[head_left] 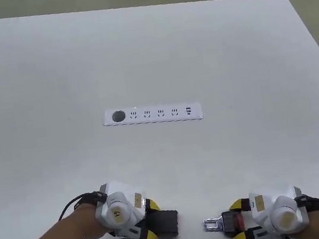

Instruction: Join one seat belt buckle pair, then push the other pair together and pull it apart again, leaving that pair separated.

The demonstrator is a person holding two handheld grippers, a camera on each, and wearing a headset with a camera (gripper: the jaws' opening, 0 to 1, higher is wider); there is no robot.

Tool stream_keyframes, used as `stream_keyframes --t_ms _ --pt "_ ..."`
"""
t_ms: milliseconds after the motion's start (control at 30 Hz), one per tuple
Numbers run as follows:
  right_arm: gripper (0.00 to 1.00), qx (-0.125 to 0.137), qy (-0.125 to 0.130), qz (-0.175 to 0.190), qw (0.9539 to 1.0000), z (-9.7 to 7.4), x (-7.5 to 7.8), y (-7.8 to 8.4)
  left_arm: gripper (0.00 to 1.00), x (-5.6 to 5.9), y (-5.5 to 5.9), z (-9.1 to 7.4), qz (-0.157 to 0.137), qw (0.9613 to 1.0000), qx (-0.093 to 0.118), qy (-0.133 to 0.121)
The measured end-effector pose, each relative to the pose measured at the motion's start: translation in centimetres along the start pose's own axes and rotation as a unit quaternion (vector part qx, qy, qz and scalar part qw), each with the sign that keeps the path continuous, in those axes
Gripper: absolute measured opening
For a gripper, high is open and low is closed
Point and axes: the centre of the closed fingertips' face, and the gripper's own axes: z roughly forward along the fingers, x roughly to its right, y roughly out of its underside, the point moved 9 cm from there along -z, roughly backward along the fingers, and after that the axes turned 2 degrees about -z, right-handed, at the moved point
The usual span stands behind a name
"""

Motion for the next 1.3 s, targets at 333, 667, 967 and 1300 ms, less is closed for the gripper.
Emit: stream_keyframes --t_ms 333,667,967,1300 --pt "0.33 0.008 0.006 0.008 0.9999 1.2 0.2 -0.3 0.32 0.2 -0.1 0.1 -0.004 1.0 -0.002 -0.004" --pt "0.33 0.02 0.011 0.01 0.9997 3.2 0.1 -1.2 0.32 0.3 -0.1 0.1 -0.008 0.9999 0.0 -0.007" --pt "0.33 0.033 0.007 0.009 0.9994 3.6 0.5 -1.9 0.32 0.3 -0.2 0.1 -0.007 0.9999 -0.003 -0.007" --pt "0.33 0.038 0.006 0.008 0.9992 3.5 0.7 -2.4 0.32 0.4 -0.4 -0.1 -0.008 0.9999 -0.008 -0.008"
